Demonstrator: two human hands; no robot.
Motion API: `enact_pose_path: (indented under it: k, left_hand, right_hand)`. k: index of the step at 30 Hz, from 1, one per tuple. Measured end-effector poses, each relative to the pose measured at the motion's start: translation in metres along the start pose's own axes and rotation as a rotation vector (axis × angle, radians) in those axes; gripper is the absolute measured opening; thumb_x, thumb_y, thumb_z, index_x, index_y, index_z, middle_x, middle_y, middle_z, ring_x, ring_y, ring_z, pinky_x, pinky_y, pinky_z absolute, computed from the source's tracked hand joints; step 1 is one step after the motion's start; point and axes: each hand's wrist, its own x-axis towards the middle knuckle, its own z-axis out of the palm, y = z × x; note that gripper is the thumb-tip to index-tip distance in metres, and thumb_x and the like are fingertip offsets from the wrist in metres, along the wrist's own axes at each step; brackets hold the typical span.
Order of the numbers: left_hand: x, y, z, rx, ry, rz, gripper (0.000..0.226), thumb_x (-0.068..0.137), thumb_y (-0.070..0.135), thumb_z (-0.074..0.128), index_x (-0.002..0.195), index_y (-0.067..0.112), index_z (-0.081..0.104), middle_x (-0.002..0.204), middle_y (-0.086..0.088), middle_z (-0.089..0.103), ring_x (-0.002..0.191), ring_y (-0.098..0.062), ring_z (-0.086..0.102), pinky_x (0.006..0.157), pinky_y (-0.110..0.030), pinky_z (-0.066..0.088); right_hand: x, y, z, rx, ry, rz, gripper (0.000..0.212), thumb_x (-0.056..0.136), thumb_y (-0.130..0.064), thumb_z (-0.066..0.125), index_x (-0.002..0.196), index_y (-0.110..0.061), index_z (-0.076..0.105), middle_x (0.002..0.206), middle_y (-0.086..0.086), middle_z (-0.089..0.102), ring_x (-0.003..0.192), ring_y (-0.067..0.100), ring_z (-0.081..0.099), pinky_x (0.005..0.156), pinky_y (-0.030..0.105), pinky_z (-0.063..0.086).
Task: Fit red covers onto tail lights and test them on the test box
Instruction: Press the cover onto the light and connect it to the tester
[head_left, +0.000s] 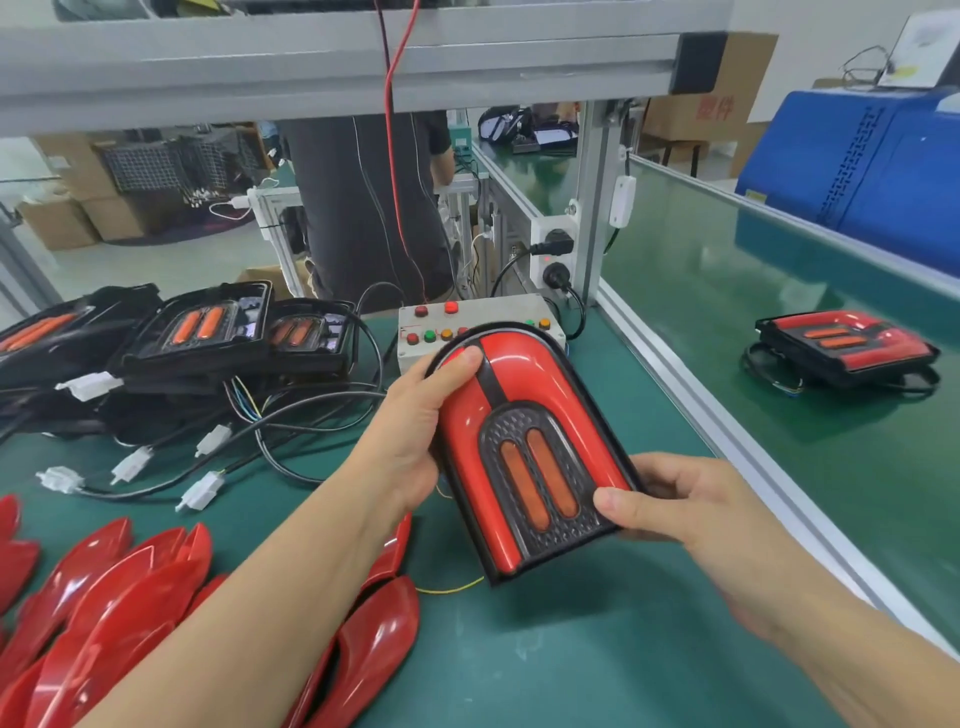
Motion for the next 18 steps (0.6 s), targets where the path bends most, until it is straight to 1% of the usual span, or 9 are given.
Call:
enact_pose_path:
  k: [2, 3, 6, 7, 9, 10, 12, 16, 18]
  left_hand:
    - [0.002, 0.004, 0.000, 0.078, -0.012, 0.018, 0.042, 0.069, 0.027, 0.076, 0.109, 0.018, 0.068, 0.101, -0.007, 0.073, 0.088, -0.020, 0.070, 0.072, -0.028, 0.057]
    - [0.003, 0.007, -0.001, 0.111, -0.017, 0.032, 0.042, 0.067, 0.027, 0.078, 0.107, 0.019, 0.069, 0.101, -0.005, 0.073, 0.087, -0.019, 0.070, 0.071, -0.027, 0.056]
    - [0.004, 0.012, -0.001, 0.142, 0.015, 0.002, 0.048, 0.053, 0.021, 0.085, 0.099, 0.017, 0.072, 0.092, -0.008, 0.074, 0.078, -0.021, 0.071, 0.065, -0.028, 0.056]
    - [0.003, 0.012, 0.001, 0.154, 0.016, -0.013, 0.051, 0.048, 0.021, 0.084, 0.097, 0.016, 0.072, 0.090, -0.009, 0.074, 0.075, -0.022, 0.071, 0.062, -0.029, 0.056]
    - [0.001, 0.009, 0.007, 0.181, -0.019, -0.022, 0.053, 0.044, 0.020, 0.083, 0.096, 0.014, 0.073, 0.088, -0.010, 0.074, 0.072, -0.022, 0.071, 0.060, -0.028, 0.055]
    - [-0.001, 0.007, 0.010, 0.186, -0.041, -0.015, 0.052, 0.044, 0.019, 0.083, 0.096, 0.012, 0.073, 0.089, -0.011, 0.074, 0.073, -0.022, 0.071, 0.060, -0.027, 0.055]
    - [-0.004, 0.005, 0.014, 0.193, -0.056, 0.012, 0.051, 0.047, 0.015, 0.083, 0.097, 0.010, 0.073, 0.089, -0.012, 0.074, 0.073, -0.023, 0.072, 0.060, -0.027, 0.055]
    - [-0.005, 0.007, 0.017, 0.204, -0.042, 0.079, 0.041, 0.058, 0.005, 0.081, 0.097, 0.006, 0.071, 0.087, -0.013, 0.074, 0.071, -0.023, 0.072, 0.059, -0.028, 0.055]
    - [-0.005, 0.006, 0.020, 0.186, -0.021, 0.110, 0.035, 0.062, -0.002, 0.079, 0.095, 0.004, 0.072, 0.083, -0.013, 0.074, 0.069, -0.024, 0.071, 0.057, -0.028, 0.055]
  right_hand:
    - [-0.001, -0.001, -0.002, -0.044, -0.036, 0.006, 0.036, 0.058, -0.041, 0.076, 0.092, -0.030, 0.076, 0.095, -0.004, 0.076, 0.090, 0.012, 0.071, 0.080, 0.021, 0.051]
    - [-0.001, -0.001, -0.005, -0.080, -0.054, 0.011, 0.037, 0.060, -0.045, 0.079, 0.094, -0.032, 0.075, 0.097, -0.006, 0.076, 0.092, 0.011, 0.071, 0.084, 0.024, 0.049]
    - [0.002, 0.001, -0.009, -0.221, -0.039, 0.008, 0.036, 0.065, -0.053, 0.081, 0.096, -0.037, 0.072, 0.099, -0.011, 0.073, 0.094, 0.006, 0.068, 0.088, 0.027, 0.048]
    - [0.003, 0.002, -0.008, -0.222, -0.037, -0.008, 0.037, 0.066, -0.051, 0.081, 0.100, -0.037, 0.072, 0.101, -0.011, 0.073, 0.097, 0.006, 0.067, 0.088, 0.026, 0.049]
    - [0.007, 0.004, -0.002, -0.138, -0.073, -0.050, 0.041, 0.071, -0.039, 0.079, 0.111, -0.032, 0.068, 0.108, -0.012, 0.072, 0.103, 0.006, 0.066, 0.087, 0.020, 0.052]
    - [0.008, 0.004, 0.001, -0.092, -0.088, -0.069, 0.043, 0.073, -0.033, 0.075, 0.115, -0.028, 0.066, 0.110, -0.011, 0.072, 0.105, 0.006, 0.066, 0.085, 0.016, 0.051]
    - [0.010, 0.007, 0.006, -0.050, -0.072, -0.113, 0.045, 0.074, -0.027, 0.070, 0.118, -0.023, 0.063, 0.111, -0.011, 0.072, 0.104, 0.007, 0.067, 0.083, 0.013, 0.050]
    - [0.006, 0.011, 0.013, -0.043, -0.033, -0.204, 0.030, 0.081, -0.029, 0.066, 0.111, -0.031, 0.068, 0.106, -0.010, 0.074, 0.096, 0.008, 0.070, 0.077, 0.013, 0.051]
    - [0.005, 0.012, 0.016, -0.054, -0.003, -0.225, 0.024, 0.088, -0.024, 0.064, 0.111, -0.033, 0.069, 0.103, -0.009, 0.074, 0.093, 0.009, 0.071, 0.076, 0.014, 0.052]
